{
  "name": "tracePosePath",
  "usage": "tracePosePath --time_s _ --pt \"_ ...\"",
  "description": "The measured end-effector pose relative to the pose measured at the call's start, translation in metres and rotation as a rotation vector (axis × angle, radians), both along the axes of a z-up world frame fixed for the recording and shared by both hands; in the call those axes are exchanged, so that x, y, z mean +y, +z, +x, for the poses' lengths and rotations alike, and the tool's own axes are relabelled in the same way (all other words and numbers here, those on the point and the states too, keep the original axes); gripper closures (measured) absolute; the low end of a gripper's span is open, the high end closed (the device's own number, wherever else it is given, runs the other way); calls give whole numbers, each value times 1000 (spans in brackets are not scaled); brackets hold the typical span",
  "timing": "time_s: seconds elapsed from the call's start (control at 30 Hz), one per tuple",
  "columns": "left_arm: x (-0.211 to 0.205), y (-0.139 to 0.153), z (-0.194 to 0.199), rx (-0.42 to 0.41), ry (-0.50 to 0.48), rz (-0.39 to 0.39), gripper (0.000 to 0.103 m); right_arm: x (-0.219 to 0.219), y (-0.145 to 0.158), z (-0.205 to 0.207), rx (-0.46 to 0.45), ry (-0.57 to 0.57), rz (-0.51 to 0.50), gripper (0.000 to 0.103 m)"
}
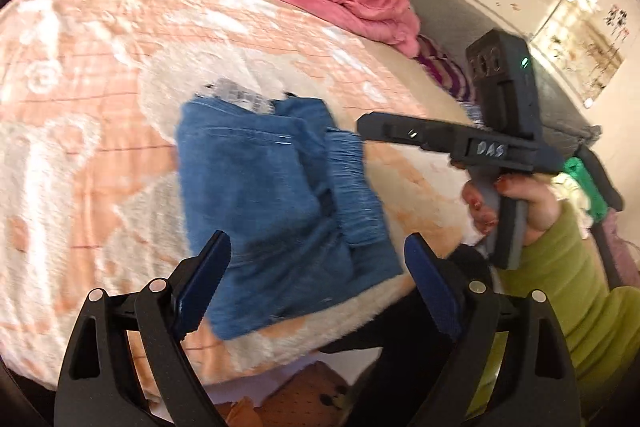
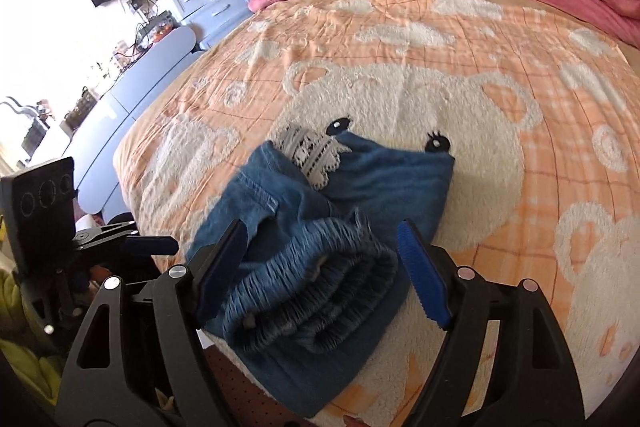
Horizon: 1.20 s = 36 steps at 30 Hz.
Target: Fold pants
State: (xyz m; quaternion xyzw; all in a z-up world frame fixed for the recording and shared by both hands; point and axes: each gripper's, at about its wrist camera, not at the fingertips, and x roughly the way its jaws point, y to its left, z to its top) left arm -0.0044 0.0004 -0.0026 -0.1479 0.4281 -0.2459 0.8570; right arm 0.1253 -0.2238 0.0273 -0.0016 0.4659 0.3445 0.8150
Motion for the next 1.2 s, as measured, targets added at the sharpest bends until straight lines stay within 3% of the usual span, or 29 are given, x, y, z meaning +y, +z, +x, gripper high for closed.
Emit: tracePosePath --time_s 0.23,0.4,0.57,0.7,0.93,1.0,1.07,1.2 --pt "6 -4 7 -3 55 54 18 35 2 24 2 49 -45 38" --pt "1 -8 6 -19 24 68 46 57 -11 43 12 69 -116 47" --pt "-25 -16 0 -26 -94 100 61 68 -25 51 53 93 -136 58" --pt "-44 -34 -2 16 -141 160 61 79 -40 49 80 141 -184 67" --pt "-43 -38 -3 27 -148 143 61 91 -46 30 76 242 -224 68" --pt "-42 -38 -3 33 -145 132 59 94 -44 26 17 229 -273 90" --pt "-39 -37 -4 32 -144 128 59 95 -40 25 -7 225 -284 96" --pt "-36 -36 -3 34 -137 120 59 93 -32 32 -64 191 -298 98"
